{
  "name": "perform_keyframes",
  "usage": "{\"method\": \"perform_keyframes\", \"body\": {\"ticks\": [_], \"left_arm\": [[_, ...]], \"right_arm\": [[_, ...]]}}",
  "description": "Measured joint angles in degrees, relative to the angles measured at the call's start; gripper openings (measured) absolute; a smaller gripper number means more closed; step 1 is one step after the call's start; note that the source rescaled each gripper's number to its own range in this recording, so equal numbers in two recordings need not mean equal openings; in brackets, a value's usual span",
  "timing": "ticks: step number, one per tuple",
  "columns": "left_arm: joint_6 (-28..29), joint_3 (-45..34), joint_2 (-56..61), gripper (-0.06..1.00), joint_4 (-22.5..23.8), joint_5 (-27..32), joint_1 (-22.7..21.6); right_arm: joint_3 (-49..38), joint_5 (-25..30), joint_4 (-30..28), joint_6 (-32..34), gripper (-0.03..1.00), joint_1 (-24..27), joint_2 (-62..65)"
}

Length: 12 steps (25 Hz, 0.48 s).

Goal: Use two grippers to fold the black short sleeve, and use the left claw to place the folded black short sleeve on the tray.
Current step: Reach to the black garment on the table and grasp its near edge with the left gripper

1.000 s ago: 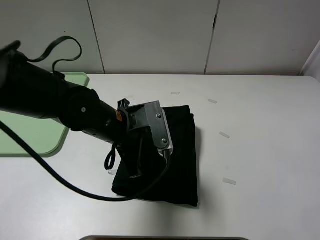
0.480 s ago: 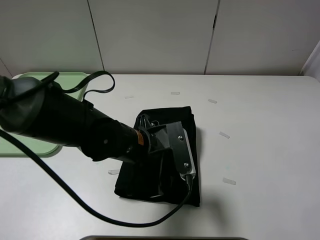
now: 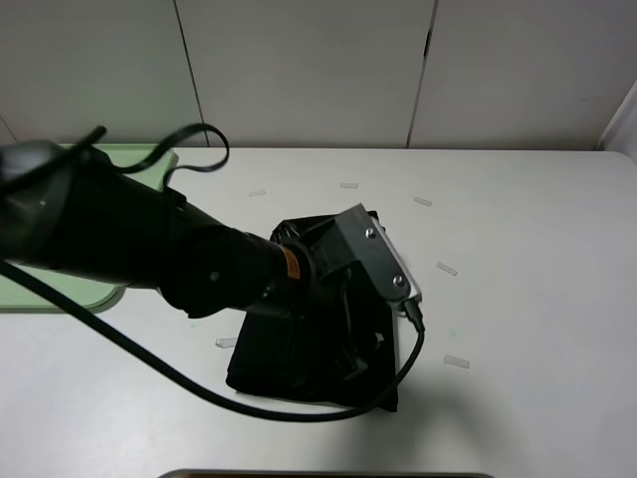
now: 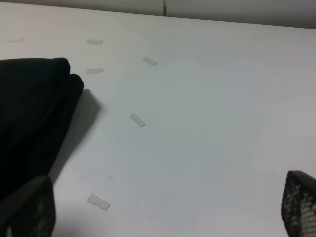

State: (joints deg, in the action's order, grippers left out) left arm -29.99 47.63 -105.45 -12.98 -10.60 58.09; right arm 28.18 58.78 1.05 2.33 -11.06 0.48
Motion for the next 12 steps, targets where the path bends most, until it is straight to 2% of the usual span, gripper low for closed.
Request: {"method": "perform_keyframes", "body": {"ticks": [2, 5, 9, 12], "left_arm": [[2.53, 0.53, 2.75, 0.87, 0.0, 0.0, -0.3], [10.42, 0.89, 9.59, 0.87, -0.55, 0.95, -2.77], [13.9, 0.96, 14.96, 0.87, -8.36, 6.65, -7.39], [12.53, 0.96, 17.32, 0.87, -14.98, 13.4, -12.18]], "right_arm": [[0.0, 0.0, 0.0, 0.0, 1.0, 0.0, 0.0], [0.0, 0.0, 0.0, 0.0, 1.0, 0.0, 0.0], [0.0, 0.0, 0.0, 0.0, 1.0, 0.0, 0.0], [0.0, 0.0, 0.0, 0.0, 1.0, 0.0, 0.0]]}}
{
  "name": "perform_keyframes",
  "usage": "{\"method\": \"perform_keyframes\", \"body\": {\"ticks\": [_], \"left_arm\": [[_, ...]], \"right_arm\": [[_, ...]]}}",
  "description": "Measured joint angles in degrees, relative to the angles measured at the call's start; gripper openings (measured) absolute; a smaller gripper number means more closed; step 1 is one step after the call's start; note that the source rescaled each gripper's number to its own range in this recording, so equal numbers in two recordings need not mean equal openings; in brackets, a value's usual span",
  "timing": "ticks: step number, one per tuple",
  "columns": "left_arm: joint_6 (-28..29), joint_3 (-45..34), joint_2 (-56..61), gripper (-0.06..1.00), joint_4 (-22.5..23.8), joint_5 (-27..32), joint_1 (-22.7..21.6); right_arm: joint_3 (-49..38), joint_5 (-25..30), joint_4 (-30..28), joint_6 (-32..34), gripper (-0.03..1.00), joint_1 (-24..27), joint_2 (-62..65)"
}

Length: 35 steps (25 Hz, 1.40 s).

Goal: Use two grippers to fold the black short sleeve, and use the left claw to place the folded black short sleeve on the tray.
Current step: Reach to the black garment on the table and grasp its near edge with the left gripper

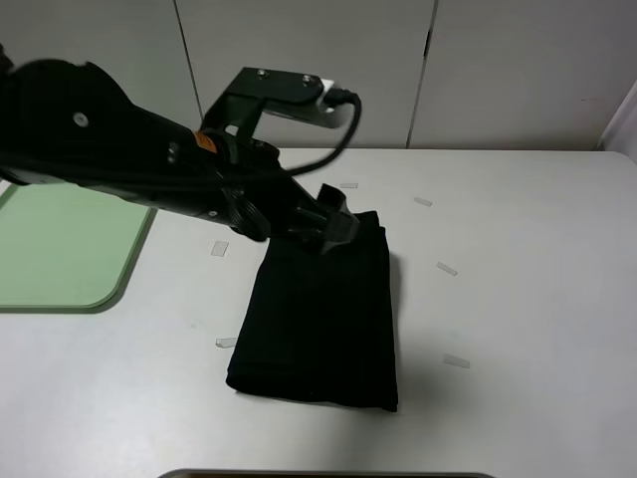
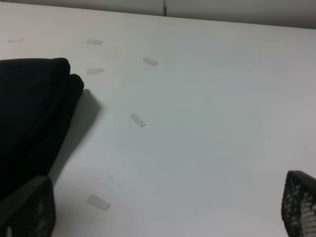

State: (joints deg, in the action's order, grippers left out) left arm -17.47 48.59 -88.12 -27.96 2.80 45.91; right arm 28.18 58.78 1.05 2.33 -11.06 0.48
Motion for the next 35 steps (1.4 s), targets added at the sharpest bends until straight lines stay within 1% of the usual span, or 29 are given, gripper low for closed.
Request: {"method": "perform_keyframes", "body": {"ticks": [1, 3, 5, 7, 9, 10, 13, 15, 16, 17, 20, 25, 28, 31, 35], "left_arm": [[-1.3, 0.0, 0.31, 0.87, -2.22, 2.17, -1.35], [-6.19, 0.0, 0.43, 0.87, -8.52, 7.56, -4.65], [-12.27, 0.0, 0.18, 0.87, -15.11, 12.37, -7.43], [-19.28, -0.34, -0.29, 0.87, -22.77, 16.37, -10.72], [-25.76, -1.41, -1.12, 0.87, -30.04, 18.26, -13.14], [-28.24, -2.04, -1.62, 0.87, -32.69, 18.56, -14.12], [-34.6, -4.53, -3.89, 0.87, -39.29, 18.87, -16.84], [-37.73, -5.83, -5.82, 0.87, -42.23, 18.87, -17.95], [-38.99, -6.44, -6.96, 0.87, -43.11, 18.87, -18.43], [-38.99, -6.44, -6.96, 0.87, -43.11, 18.87, -18.43], [-41.01, -7.07, -10.14, 0.87, -45.18, 18.87, -19.31], [-43.49, -7.07, -14.69, 0.87, -48.43, 18.87, -19.5], [-44.42, -7.02, -17.85, 0.87, -48.78, 18.11, -19.5], [-45.29, -6.89, -20.25, 0.83, -48.82, 17.96, -19.5], [-47.08, -4.14, -23.05, 0.74, -48.9, 18.97, -19.42]], "right_arm": [[0.0, 0.0, 0.0, 0.0, 1.0, 0.0, 0.0], [0.0, 0.0, 0.0, 0.0, 1.0, 0.0, 0.0], [0.0, 0.0, 0.0, 0.0, 1.0, 0.0, 0.0], [0.0, 0.0, 0.0, 0.0, 1.0, 0.0, 0.0], [0.0, 0.0, 0.0, 0.0, 1.0, 0.0, 0.0], [0.0, 0.0, 0.0, 0.0, 1.0, 0.0, 0.0], [0.0, 0.0, 0.0, 0.0, 1.0, 0.0, 0.0], [0.0, 0.0, 0.0, 0.0, 1.0, 0.0, 0.0], [0.0, 0.0, 0.0, 0.0, 1.0, 0.0, 0.0], [0.0, 0.0, 0.0, 0.0, 1.0, 0.0, 0.0], [0.0, 0.0, 0.0, 0.0, 1.0, 0.0, 0.0], [0.0, 0.0, 0.0, 0.0, 1.0, 0.0, 0.0], [0.0, 0.0, 0.0, 0.0, 1.0, 0.0, 0.0], [0.0, 0.0, 0.0, 0.0, 1.0, 0.0, 0.0], [0.0, 0.0, 0.0, 0.0, 1.0, 0.0, 0.0]]}}
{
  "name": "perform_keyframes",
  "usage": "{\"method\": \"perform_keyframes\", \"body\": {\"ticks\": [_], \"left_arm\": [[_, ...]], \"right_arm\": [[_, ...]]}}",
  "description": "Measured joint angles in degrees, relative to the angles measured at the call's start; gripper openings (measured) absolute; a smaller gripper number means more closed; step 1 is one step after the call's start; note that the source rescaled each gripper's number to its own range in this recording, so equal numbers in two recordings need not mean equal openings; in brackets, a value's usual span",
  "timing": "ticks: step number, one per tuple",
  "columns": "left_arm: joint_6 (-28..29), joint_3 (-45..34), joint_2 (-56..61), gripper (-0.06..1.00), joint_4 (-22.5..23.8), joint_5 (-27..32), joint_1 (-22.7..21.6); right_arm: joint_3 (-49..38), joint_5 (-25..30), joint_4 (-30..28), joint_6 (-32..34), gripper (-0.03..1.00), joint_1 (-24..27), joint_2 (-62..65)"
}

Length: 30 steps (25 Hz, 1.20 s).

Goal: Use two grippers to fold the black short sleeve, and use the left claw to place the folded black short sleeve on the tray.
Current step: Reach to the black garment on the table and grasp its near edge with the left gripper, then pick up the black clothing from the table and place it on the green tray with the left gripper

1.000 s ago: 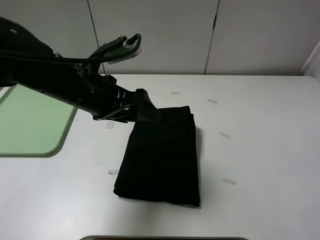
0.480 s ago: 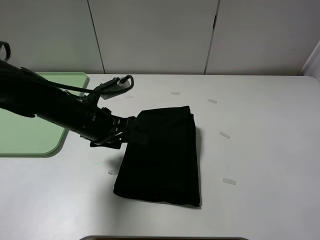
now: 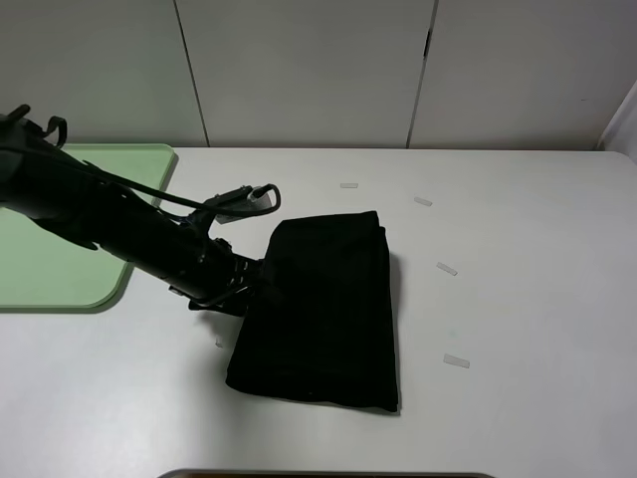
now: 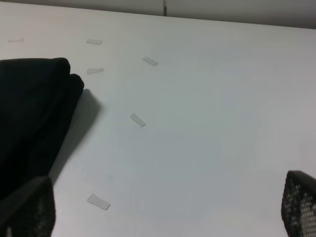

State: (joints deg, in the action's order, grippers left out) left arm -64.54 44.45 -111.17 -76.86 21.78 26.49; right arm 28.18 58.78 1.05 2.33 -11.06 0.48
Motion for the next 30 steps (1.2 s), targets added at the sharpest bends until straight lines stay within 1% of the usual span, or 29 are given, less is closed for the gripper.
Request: {"method": "perform_keyframes", "body": {"ticks": [4, 5, 8, 9, 13, 14, 16, 17, 18, 20, 23, 24, 27, 30], "left_arm": [[-0.51, 3.29, -3.02, 0.65, -1.42, 0.68, 1.12], [-0.51, 3.29, -3.02, 0.65, -1.42, 0.68, 1.12], [-0.58, 5.37, -4.88, 0.55, -3.59, 0.68, 2.4], [-0.64, 6.33, -5.44, 0.45, -4.44, 0.68, 3.11], [-0.69, 6.74, -5.44, 0.14, -4.1, 0.35, 3.37], [-0.69, 6.79, -5.44, 0.1, -3.24, 0.09, 3.37], [-0.12, 6.93, -5.16, 0.1, -0.3, -1.31, 3.37], [0.66, 7.01, -4.82, 0.1, 2.6, -2.4, 3.37], [1.71, 7.03, -4.26, 0.1, 6.57, -3.68, 3.37], [4.66, 7.15, -2.63, 0.1, 17.52, -6.64, 2.9], [11.18, 7.15, -0.45, 0.1, 36.76, -9.76, 1.18], [11.18, 7.15, -0.45, 0.1, 36.76, -9.76, 1.18], [22.73, 7.15, 0.59, 0.1, 60.09, -12.91, -2.21], [35.8, 7.15, 0.9, 0.1, 79.57, -14.15, -6.72]], "right_arm": [[0.0, 0.0, 0.0, 0.0, 1.0, 0.0, 0.0], [0.0, 0.0, 0.0, 0.0, 1.0, 0.0, 0.0], [0.0, 0.0, 0.0, 0.0, 1.0, 0.0, 0.0], [0.0, 0.0, 0.0, 0.0, 1.0, 0.0, 0.0], [0.0, 0.0, 0.0, 0.0, 1.0, 0.0, 0.0], [0.0, 0.0, 0.0, 0.0, 1.0, 0.0, 0.0], [0.0, 0.0, 0.0, 0.0, 1.0, 0.0, 0.0], [0.0, 0.0, 0.0, 0.0, 1.0, 0.0, 0.0], [0.0, 0.0, 0.0, 0.0, 1.0, 0.0, 0.0], [0.0, 0.0, 0.0, 0.0, 1.0, 0.0, 0.0], [0.0, 0.0, 0.0, 0.0, 1.0, 0.0, 0.0], [0.0, 0.0, 0.0, 0.0, 1.0, 0.0, 0.0], [0.0, 0.0, 0.0, 0.0, 1.0, 0.0, 0.0], [0.0, 0.0, 0.0, 0.0, 1.0, 0.0, 0.0]]}}
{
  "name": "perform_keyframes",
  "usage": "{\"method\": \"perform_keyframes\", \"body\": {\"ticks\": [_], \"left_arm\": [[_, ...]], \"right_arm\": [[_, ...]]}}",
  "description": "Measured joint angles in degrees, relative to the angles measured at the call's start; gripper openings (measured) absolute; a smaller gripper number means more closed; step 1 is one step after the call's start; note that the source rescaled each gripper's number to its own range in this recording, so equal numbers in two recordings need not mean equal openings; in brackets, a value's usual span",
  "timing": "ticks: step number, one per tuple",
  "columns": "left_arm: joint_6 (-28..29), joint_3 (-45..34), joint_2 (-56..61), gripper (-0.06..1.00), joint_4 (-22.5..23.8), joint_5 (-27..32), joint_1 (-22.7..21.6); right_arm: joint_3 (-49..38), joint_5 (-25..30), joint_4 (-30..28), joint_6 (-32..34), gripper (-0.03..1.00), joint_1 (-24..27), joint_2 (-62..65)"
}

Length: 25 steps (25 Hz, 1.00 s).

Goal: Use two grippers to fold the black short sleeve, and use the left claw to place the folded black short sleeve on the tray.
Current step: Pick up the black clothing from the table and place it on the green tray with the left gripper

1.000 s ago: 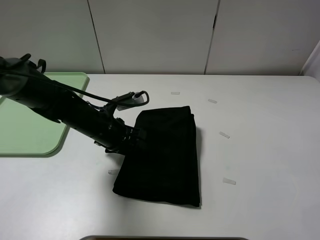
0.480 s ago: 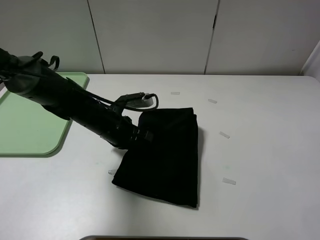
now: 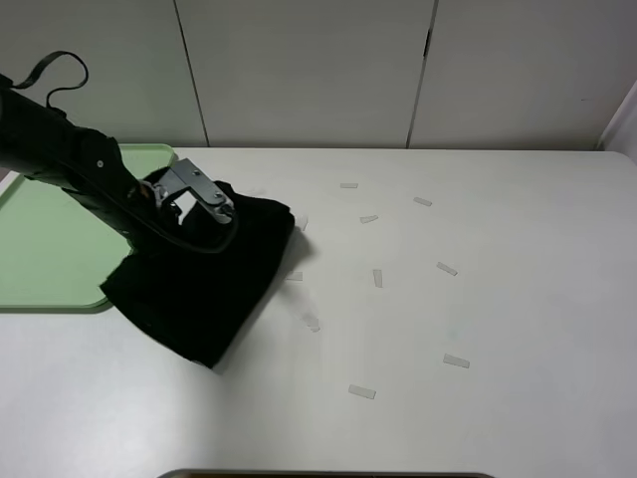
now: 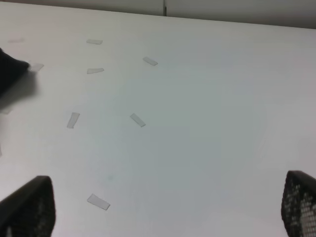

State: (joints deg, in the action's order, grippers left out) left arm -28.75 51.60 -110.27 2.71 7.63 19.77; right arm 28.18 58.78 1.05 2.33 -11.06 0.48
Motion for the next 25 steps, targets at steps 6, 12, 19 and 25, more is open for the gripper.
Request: {"method": "perform_keyframes", "body": {"ticks": [6, 12, 19, 25], "left_arm": [[22.77, 0.0, 0.0, 0.1, 24.95, -1.81, -9.58], [31.18, -0.11, 0.0, 0.1, 28.96, -4.99, -14.53], [32.36, 5.56, 0.0, 0.09, 36.08, 3.64, -20.28], [32.36, 6.93, 0.37, 0.09, 36.93, 4.63, -20.38]], "right_arm": [[0.0, 0.0, 0.0, 0.0, 1.0, 0.0, 0.0], [0.0, 0.0, 0.0, 0.0, 1.0, 0.0, 0.0], [0.0, 0.0, 0.0, 0.0, 1.0, 0.0, 0.0], [0.0, 0.0, 0.0, 0.0, 1.0, 0.0, 0.0]]}}
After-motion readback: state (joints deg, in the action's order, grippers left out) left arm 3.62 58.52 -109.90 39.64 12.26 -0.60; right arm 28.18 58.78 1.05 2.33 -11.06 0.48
